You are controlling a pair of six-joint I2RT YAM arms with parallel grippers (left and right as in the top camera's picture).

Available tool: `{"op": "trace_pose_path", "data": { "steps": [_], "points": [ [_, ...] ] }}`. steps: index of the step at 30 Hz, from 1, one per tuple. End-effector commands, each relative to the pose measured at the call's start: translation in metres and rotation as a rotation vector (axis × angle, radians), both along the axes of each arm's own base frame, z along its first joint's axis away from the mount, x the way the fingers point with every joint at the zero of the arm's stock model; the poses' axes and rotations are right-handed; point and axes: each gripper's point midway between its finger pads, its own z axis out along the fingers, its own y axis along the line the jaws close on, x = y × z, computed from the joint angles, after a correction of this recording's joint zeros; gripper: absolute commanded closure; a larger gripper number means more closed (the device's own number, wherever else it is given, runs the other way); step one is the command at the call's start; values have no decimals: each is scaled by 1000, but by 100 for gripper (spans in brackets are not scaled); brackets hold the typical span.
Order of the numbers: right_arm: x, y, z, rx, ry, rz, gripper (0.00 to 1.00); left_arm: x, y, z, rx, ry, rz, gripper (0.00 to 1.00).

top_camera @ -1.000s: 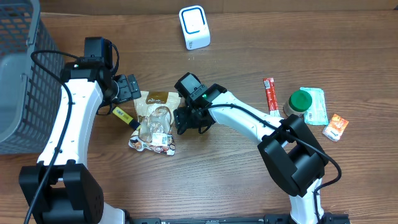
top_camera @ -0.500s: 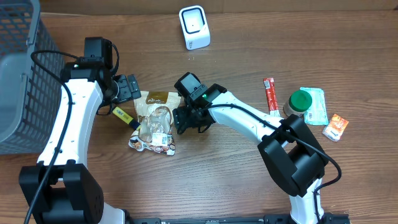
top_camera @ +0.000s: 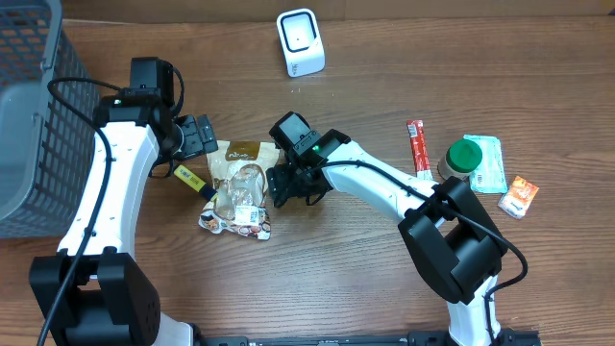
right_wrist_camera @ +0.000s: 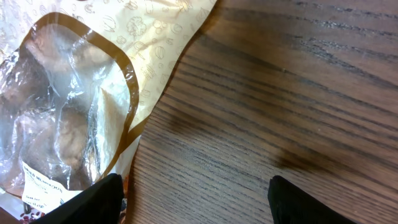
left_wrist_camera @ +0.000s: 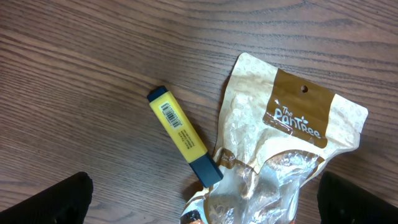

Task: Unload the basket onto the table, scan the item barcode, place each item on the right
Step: 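Move the right gripper left over the snack bag, then lower the right gripper onto the yellow highlighter and close on it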

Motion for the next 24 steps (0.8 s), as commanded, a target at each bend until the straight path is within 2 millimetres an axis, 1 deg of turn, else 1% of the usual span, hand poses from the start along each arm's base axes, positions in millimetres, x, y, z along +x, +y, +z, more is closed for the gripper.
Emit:
{"op": "trace_pose_path", "data": {
  "steps": [1,3,5,8,10,12,13,15,18,21,22,24],
  "points": [
    [4,-2,-3,-4,-12,-4,25,2,2,8,11,-23,-17,0],
    [5,-1,-3,0,-17,-4,27,2,2,8,11,-23,-17,0],
    [6,0,-3,1,-20,0,32,2,2,8,11,-23,-17,0],
    [6,0,-2,-1,-34,34,36,2,2,8,11,-23,-16,0],
    [8,0,-1,-4,-51,76,38,7,1,9,5,-43,-10,0],
    [8,-1,3,-9,-48,84,39,17,2,13,7,-85,-10,0],
    [8,0,7,-12,-44,84,39,19,2,14,10,-94,-11,0],
    [8,2,19,-14,-40,106,40,14,11,13,52,-75,4,0],
    [13,9,46,-3,-57,144,40,6,26,11,39,-50,99,0],
    [22,23,69,39,-103,157,40,0,44,9,26,-37,184,0],
    [24,29,74,55,-124,164,40,-1,50,9,22,-36,204,0],
    [27,43,81,85,-174,197,41,-2,56,9,-15,-38,226,0]
  ]
}}
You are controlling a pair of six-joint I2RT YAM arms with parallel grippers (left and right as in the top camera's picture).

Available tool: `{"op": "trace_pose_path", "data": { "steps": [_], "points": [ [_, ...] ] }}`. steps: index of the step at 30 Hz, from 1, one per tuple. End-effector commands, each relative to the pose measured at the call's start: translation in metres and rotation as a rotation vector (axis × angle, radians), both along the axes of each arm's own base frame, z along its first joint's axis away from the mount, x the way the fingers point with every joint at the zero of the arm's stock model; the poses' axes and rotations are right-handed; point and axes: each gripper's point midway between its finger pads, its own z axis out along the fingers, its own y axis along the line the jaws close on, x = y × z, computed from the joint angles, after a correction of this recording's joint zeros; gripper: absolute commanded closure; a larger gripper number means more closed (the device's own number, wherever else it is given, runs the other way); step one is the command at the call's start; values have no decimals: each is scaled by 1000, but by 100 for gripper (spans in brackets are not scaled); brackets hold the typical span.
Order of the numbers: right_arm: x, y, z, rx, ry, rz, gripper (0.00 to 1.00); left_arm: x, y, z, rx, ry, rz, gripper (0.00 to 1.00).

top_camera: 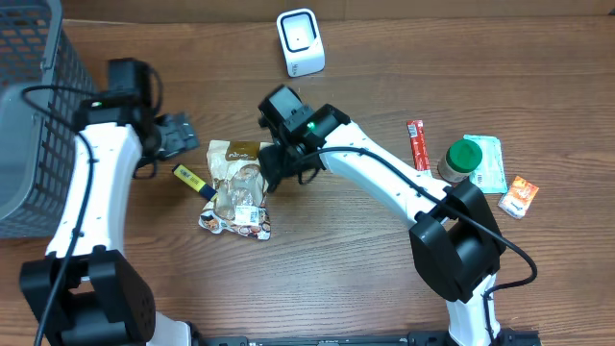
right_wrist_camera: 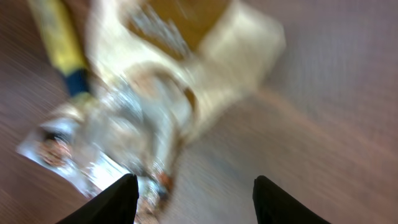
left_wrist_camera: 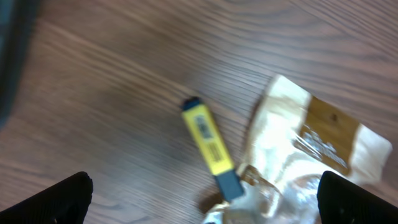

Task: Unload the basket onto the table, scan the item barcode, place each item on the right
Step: 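Lower the right gripper onto the yellow highlighter and close on it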

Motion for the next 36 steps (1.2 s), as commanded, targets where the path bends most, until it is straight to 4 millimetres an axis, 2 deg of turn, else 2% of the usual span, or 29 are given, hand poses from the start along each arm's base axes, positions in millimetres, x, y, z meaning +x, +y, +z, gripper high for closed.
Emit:
{"op": "trace_pose_path", "data": {
  "steps": [1,11,15,18,26,36],
  "points": [
    [0,24,17,51,-75,79,41,-1,17,8,-35,-30,81,0],
    [-2,86,31,73,-361,221,39,-8,45,8,5,-24,131,0],
    [-8,107,26,78,-426,281,40,-14,53,7,25,-2,151,0],
    [-12,122,16,89,-447,315,40,-16,55,7,33,2,158,0],
    [-12,137,-24,77,-450,354,33,-16,59,7,52,2,163,0],
    [-4,150,-40,101,-494,377,33,-13,58,8,53,-8,161,0]
  ]
}}
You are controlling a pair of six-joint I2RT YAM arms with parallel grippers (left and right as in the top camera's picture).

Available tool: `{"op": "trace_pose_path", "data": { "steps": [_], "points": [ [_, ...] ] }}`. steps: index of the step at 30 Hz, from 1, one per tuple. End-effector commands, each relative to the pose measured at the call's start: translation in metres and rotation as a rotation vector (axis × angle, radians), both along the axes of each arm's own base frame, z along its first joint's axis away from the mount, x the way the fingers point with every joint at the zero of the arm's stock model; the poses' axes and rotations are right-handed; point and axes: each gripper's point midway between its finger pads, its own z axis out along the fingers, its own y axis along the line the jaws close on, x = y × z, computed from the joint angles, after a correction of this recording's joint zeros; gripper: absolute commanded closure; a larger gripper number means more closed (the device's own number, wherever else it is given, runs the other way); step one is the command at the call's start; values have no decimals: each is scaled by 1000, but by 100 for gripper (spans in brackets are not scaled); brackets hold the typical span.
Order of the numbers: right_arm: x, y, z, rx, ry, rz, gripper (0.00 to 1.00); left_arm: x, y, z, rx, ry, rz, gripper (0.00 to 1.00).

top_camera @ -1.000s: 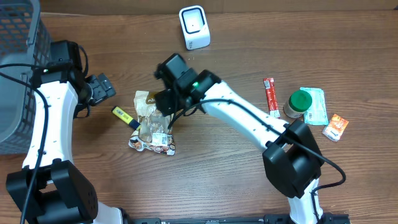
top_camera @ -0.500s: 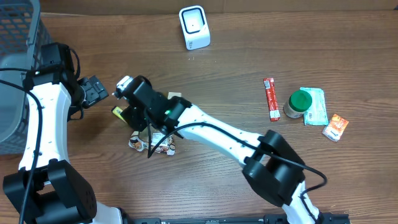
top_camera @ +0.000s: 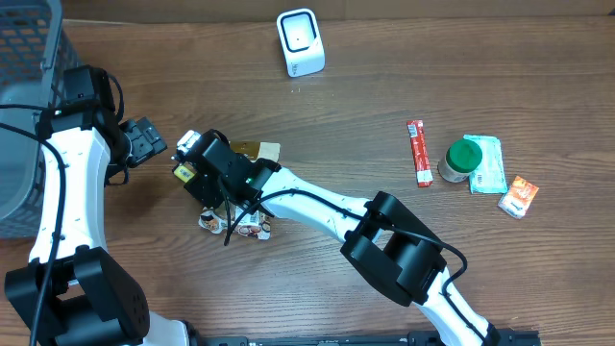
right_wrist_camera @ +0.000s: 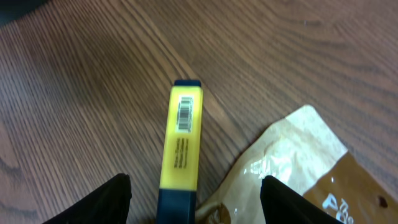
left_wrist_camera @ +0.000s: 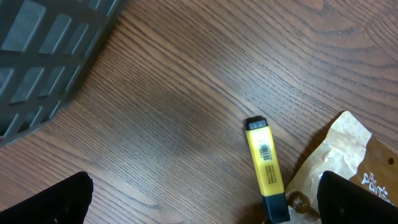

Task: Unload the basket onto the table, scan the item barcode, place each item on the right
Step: 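Lower the right gripper onto the yellow highlighter and close on it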

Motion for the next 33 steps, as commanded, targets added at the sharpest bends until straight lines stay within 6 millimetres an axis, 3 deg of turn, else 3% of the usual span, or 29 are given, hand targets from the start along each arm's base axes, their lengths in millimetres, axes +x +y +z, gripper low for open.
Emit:
{"op": "trace_pose_path", "data": {
  "steps": [1,12,20,30,33],
  "points": [
    [1,5,-6,-4,-20,14,37,5,6,9,30,-33,6,0],
    [0,10,-5,13,-33,22,46,13,8,12,38,-67,6,0],
    [-9,10,-22,-21,-9,34,48,18,10,14,44,-91,6,0],
    [-20,-4,-52,-114,55,37,50,18,10,14,44,-91,6,0],
    [-23,-8,-57,-133,69,37,55,18,10,14,44,-91,6,0]
  ]
}}
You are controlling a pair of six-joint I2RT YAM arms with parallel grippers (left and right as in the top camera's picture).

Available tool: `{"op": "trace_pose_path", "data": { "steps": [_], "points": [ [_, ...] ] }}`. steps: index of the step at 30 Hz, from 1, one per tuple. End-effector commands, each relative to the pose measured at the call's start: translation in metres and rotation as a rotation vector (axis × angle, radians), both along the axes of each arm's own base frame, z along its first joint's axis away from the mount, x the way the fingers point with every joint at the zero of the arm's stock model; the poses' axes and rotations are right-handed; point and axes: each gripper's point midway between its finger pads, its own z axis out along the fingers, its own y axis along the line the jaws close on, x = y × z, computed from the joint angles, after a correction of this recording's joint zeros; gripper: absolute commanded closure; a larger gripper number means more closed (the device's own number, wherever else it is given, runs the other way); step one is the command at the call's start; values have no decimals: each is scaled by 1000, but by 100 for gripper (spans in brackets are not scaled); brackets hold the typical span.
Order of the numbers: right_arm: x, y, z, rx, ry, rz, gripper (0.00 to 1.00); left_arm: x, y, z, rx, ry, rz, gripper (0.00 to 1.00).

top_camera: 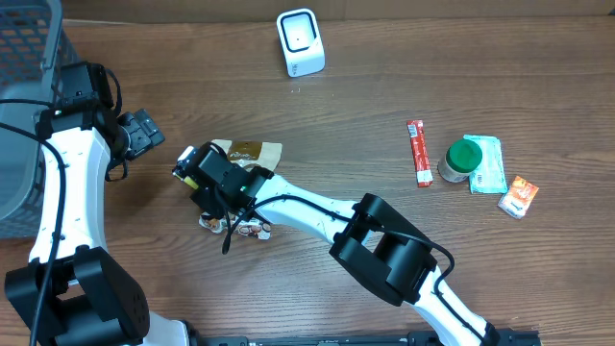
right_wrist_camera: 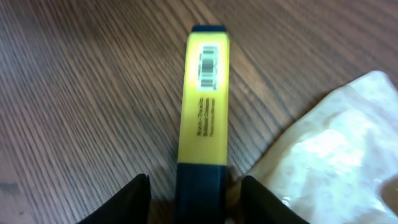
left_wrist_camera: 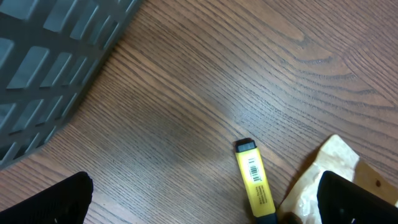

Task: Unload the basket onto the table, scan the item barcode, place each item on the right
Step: 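Lower the right gripper onto the yellow highlighter and close on it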

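Note:
A yellow highlighter (right_wrist_camera: 205,99) with a barcode label and a dark blue cap (right_wrist_camera: 200,186) lies flat on the wooden table. My right gripper (right_wrist_camera: 194,200) is open and low over it, one finger on each side of the cap with small gaps. The left wrist view shows the highlighter (left_wrist_camera: 254,180) from higher up, beside a tan snack bag (left_wrist_camera: 326,165). My left gripper (left_wrist_camera: 199,196) is wide open and holds nothing, up and to the left of the highlighter near the basket. The white barcode scanner (top_camera: 300,41) stands at the back of the table.
A grey mesh basket (top_camera: 29,106) fills the far left. The snack bag (top_camera: 248,152) lies against the highlighter's right side. At the right are a red stick pack (top_camera: 416,151), a green-lidded jar (top_camera: 462,159) and a small orange packet (top_camera: 519,195).
My right gripper has come lower over the highlighter, and its fingers now flank the blue cap. The left gripper has shifted slightly away, toward the basket.
First my right gripper was at the snack bag's right edge and the left one hung over the highlighter. Then the left was nearer the basket and the right at the bag's top. Later the right hung above the highlighter, and it now flanks the cap.

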Motion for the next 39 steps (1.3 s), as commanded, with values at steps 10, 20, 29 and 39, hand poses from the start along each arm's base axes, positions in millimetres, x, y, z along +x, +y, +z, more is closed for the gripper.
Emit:
{"op": "trace_pose_path", "data": {
  "steps": [10,20,29,39],
  "points": [
    [-4,-7,-23,-51,25,0,56,2,5,9,23,-20,6,0],
    [-4,-8,-29,-61,31,0,55,2,5,9,23,-20,6,0],
    [-2,-13,-43,-93,27,-15,58,2,5,8,23,-20,6,0],
    [7,2,-17,-31,-12,-16,89,2,5,9,23,-20,6,0]
  ]
}}
